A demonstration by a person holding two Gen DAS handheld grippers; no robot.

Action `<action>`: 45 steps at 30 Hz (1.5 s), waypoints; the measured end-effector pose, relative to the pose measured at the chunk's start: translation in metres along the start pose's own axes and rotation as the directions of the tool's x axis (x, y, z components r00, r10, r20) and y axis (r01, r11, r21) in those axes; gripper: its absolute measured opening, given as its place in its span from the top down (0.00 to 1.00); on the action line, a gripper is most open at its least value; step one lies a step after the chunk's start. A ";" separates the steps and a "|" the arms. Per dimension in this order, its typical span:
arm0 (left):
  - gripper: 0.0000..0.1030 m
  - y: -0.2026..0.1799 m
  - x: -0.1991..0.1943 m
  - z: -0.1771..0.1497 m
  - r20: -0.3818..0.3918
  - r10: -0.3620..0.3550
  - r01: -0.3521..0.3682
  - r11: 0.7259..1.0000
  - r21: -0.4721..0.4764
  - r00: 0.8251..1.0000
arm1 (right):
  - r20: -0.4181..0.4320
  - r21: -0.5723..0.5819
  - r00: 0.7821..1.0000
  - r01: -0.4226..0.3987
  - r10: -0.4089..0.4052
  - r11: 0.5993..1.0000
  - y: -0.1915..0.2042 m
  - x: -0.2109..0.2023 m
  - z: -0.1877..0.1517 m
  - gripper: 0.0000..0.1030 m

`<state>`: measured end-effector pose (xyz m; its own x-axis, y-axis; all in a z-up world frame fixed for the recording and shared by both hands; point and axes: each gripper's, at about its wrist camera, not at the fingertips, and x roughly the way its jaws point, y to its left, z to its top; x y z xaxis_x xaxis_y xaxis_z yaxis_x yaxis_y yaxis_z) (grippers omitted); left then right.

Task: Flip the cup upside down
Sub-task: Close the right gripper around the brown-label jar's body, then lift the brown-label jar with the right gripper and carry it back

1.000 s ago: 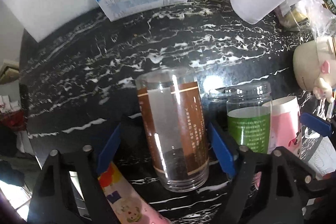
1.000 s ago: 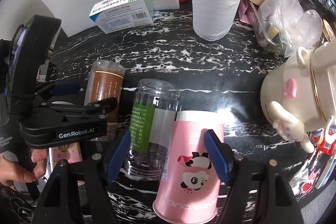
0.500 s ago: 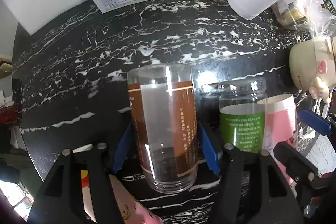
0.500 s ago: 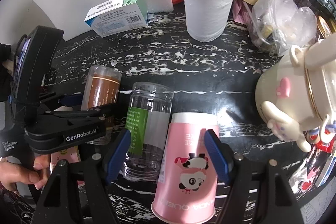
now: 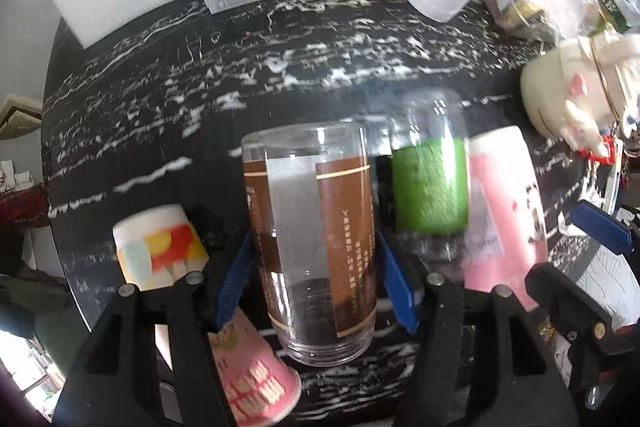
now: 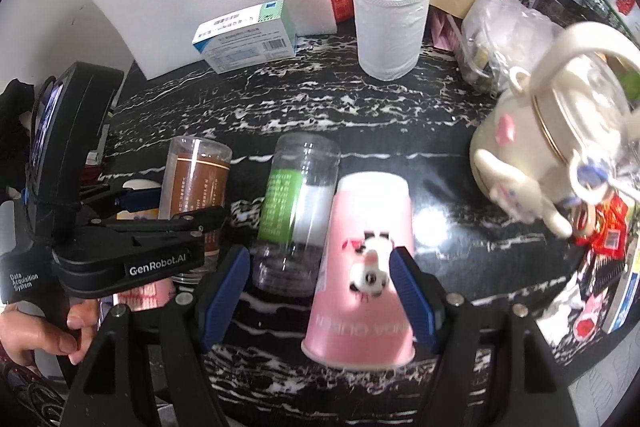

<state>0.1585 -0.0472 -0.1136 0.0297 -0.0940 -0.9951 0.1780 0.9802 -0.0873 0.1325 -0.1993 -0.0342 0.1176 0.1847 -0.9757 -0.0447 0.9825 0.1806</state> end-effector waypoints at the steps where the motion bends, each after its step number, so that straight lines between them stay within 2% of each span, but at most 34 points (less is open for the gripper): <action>1: 0.42 -0.001 -0.002 -0.004 0.000 0.003 -0.003 1.000 0.002 1.000 | 0.002 0.000 1.000 0.000 0.000 1.000 0.001 -0.003 -0.004 0.30; 13: 0.42 -0.025 -0.021 -0.078 -0.012 -0.009 0.009 1.000 0.007 1.000 | 0.026 0.006 1.000 -0.007 0.007 1.000 -0.002 -0.032 -0.062 0.30; 22: 0.42 -0.048 -0.011 -0.125 -0.041 -0.003 0.004 1.000 0.025 0.999 | 0.014 0.013 1.000 0.002 -0.002 1.000 -0.009 -0.040 -0.103 0.30; 27: 0.42 -0.064 0.005 -0.146 -0.078 -0.026 0.029 0.999 0.032 0.997 | -0.006 0.026 1.000 0.012 -0.011 1.000 -0.017 -0.037 -0.123 0.30; 35: 0.42 -0.077 0.031 -0.162 -0.107 -0.029 0.033 0.999 0.035 0.994 | -0.040 0.047 0.999 0.036 -0.034 0.998 -0.031 -0.026 -0.148 0.30; 40: 0.42 -0.088 0.030 -0.165 -0.063 0.008 -0.003 0.997 0.078 0.998 | -0.047 0.062 0.998 0.038 -0.035 0.997 -0.039 -0.021 -0.156 0.30; 45: 0.41 -0.094 0.030 -0.163 -0.052 0.009 -0.006 0.997 0.072 0.999 | -0.051 0.070 0.998 0.038 -0.035 0.997 -0.043 -0.018 -0.160 0.30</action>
<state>-0.0180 -0.1140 -0.1432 -0.0195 -0.0755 -0.9970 0.2487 0.9654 -0.0780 -0.0260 -0.2484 -0.0444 0.0682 0.1490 -0.9865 0.0292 0.9881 0.1512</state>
